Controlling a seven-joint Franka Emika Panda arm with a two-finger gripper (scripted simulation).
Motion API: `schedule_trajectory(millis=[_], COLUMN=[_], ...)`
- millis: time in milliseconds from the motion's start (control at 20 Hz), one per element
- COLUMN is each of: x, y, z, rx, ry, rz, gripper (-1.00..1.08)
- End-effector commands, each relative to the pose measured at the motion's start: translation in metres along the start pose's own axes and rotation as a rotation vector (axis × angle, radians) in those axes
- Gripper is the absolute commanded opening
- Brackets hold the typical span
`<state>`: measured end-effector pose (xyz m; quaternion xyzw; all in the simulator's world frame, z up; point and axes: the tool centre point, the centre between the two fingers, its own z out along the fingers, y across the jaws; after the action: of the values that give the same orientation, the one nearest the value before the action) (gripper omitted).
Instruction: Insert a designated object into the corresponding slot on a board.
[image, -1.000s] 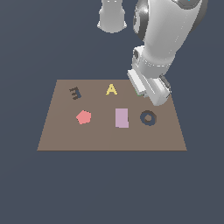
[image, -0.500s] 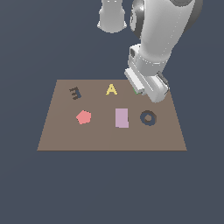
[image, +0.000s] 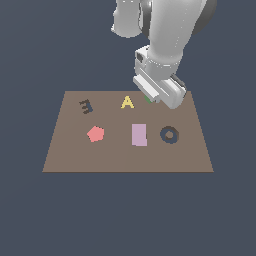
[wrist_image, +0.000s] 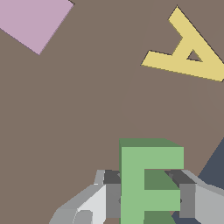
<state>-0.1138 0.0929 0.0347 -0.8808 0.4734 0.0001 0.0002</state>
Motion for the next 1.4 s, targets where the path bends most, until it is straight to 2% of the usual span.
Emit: schedule_trajectory(millis=[0,700,1350], x=[0.004,0.05,0.113], y=[0.011,0.072,0.107], z=[0.0,-0.002,-0.004], rx=[0.0,0.001,0.001], ry=[0.0,0.0,0.0], rz=[-0.063,-0.476,-0.853], gripper=[-1.0,-1.0,-1.0])
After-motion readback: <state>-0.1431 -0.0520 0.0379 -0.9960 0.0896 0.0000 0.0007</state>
